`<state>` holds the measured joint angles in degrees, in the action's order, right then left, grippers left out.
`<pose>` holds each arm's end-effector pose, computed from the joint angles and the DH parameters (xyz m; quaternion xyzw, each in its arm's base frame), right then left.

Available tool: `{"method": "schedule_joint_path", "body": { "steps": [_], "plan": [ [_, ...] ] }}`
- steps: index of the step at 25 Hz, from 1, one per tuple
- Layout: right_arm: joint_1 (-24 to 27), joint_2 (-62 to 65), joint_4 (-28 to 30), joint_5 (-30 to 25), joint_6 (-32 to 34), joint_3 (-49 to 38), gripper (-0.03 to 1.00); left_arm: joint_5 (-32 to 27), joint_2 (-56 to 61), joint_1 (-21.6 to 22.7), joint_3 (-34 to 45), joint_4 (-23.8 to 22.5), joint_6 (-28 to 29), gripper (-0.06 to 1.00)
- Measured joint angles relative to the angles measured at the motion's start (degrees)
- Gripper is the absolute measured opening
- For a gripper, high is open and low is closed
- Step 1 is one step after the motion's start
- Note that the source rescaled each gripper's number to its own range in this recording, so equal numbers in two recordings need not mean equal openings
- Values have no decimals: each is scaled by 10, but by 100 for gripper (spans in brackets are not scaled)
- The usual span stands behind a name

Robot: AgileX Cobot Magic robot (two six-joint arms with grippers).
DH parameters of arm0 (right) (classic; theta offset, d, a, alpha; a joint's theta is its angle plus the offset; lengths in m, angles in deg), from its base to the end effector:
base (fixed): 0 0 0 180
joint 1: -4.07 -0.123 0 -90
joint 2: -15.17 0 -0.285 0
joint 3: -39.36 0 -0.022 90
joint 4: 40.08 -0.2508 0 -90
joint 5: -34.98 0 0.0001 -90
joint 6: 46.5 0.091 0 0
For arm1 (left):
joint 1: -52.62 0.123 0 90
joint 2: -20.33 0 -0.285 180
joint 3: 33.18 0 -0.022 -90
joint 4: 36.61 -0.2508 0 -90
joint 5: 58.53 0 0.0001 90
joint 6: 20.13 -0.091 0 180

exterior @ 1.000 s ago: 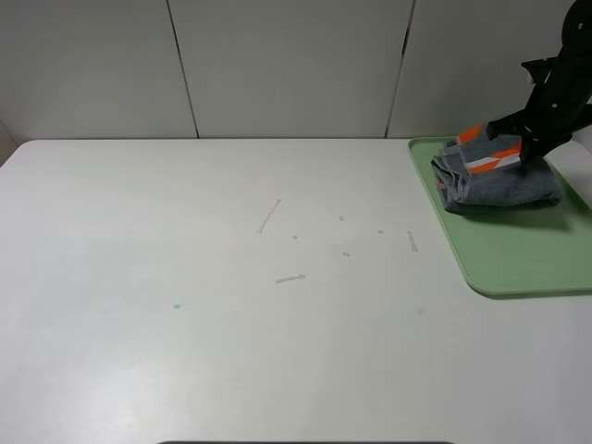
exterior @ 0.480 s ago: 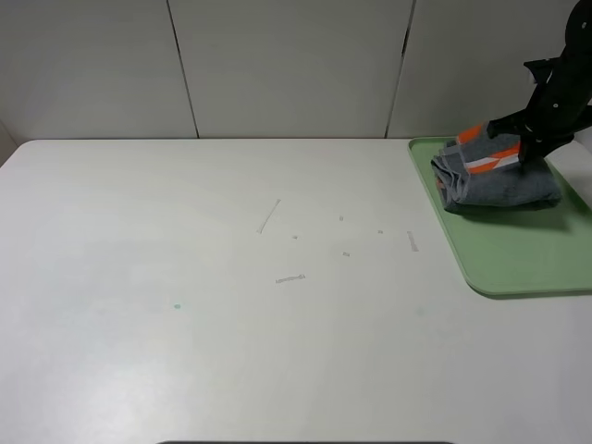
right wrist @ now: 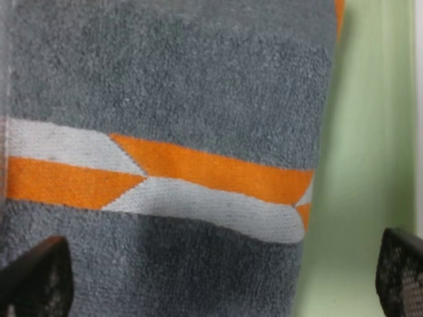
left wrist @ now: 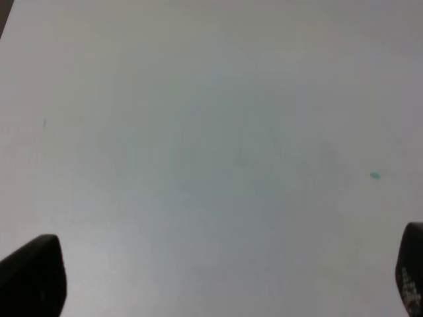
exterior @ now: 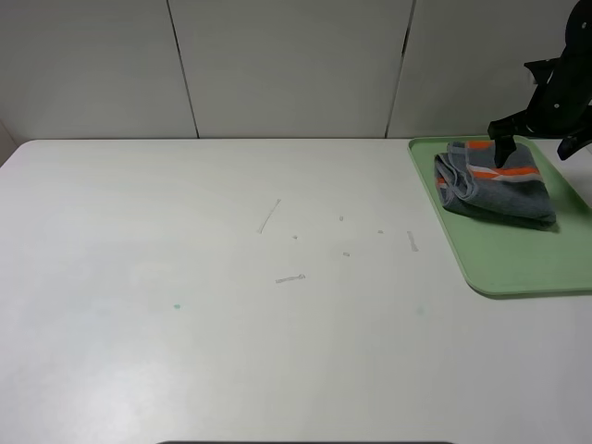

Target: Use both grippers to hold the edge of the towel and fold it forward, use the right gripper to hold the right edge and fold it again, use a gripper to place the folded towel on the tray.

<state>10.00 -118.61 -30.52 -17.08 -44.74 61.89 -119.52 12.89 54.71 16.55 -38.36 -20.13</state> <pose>0.4616 -0.0599 0.1721 0.0251 0.9865 -0.0777 0.1419 -0.0037 0.0023 0.2714 -0.0162 0.8576 0.0246 0.5134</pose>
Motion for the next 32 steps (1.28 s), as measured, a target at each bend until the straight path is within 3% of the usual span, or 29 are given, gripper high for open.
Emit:
{"method": "schedule_joint_path", "body": {
  "steps": [6, 15, 23, 32],
  "plan": [
    [0, 19, -24, -43, 0, 0, 100, 0, 0, 0, 0, 0, 0, 100],
    [0, 69, -81, -167, 0, 2, 100, 0, 0, 0, 0, 0, 0, 100],
    [0, 125, -119, -173, 1, -26, 100, 0, 0, 0, 0, 0, 0, 100],
    [0, 243, -125, -174, 1, -193, 100, 0, 0, 0, 0, 0, 0, 100]
  ]
}}
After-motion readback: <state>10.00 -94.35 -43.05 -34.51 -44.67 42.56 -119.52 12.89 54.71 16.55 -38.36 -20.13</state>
